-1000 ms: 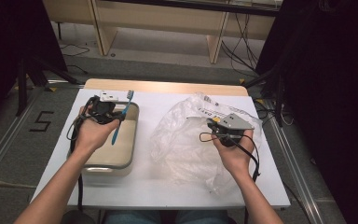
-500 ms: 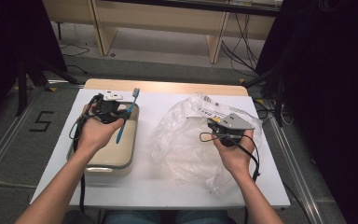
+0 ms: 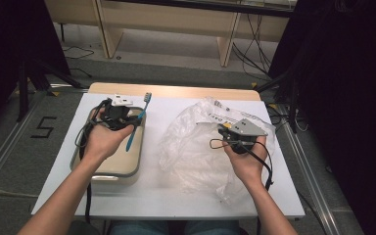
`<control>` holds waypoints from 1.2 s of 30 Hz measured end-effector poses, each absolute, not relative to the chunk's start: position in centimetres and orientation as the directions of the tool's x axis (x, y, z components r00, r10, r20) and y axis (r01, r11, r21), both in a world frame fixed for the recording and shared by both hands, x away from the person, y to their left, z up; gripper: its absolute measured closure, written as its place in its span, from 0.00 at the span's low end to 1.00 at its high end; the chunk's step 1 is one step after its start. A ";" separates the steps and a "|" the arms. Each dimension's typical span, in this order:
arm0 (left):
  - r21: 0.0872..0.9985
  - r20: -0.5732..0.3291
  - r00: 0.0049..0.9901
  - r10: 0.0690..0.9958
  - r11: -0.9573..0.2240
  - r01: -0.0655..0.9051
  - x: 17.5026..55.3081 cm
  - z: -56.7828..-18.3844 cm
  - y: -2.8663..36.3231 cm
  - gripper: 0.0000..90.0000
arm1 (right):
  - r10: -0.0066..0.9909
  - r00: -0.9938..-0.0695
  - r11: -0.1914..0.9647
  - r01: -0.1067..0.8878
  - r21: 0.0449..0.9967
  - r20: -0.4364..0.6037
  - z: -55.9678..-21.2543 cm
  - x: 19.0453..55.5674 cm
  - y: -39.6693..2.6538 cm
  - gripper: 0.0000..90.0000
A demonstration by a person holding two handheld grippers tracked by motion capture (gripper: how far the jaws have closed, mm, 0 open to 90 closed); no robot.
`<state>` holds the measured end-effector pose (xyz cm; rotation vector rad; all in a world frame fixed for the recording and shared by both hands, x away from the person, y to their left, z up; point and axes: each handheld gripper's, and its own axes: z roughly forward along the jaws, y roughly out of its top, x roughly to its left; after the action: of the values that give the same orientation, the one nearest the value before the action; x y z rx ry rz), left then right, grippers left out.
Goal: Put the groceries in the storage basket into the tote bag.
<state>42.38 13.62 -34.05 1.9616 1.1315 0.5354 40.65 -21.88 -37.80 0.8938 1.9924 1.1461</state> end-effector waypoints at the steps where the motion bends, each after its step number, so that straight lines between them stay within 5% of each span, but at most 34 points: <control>1: 0.801 -0.025 0.516 0.856 -0.291 0.522 42.3 -34.0 13.6 0.91 | 0.812 -0.546 0.381 0.231 0.895 -0.205 -37.8 40.6 -21.9 1.00; 36: 0.814 -0.030 0.602 0.798 -0.330 0.478 40.6 -33.7 10.4 0.91 | 0.812 -0.547 0.382 0.231 0.895 -0.205 -37.8 40.7 -21.9 1.00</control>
<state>40.64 10.40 -33.70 1.9902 1.0111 0.4826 40.66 -21.94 -37.76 0.8935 1.9928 1.1466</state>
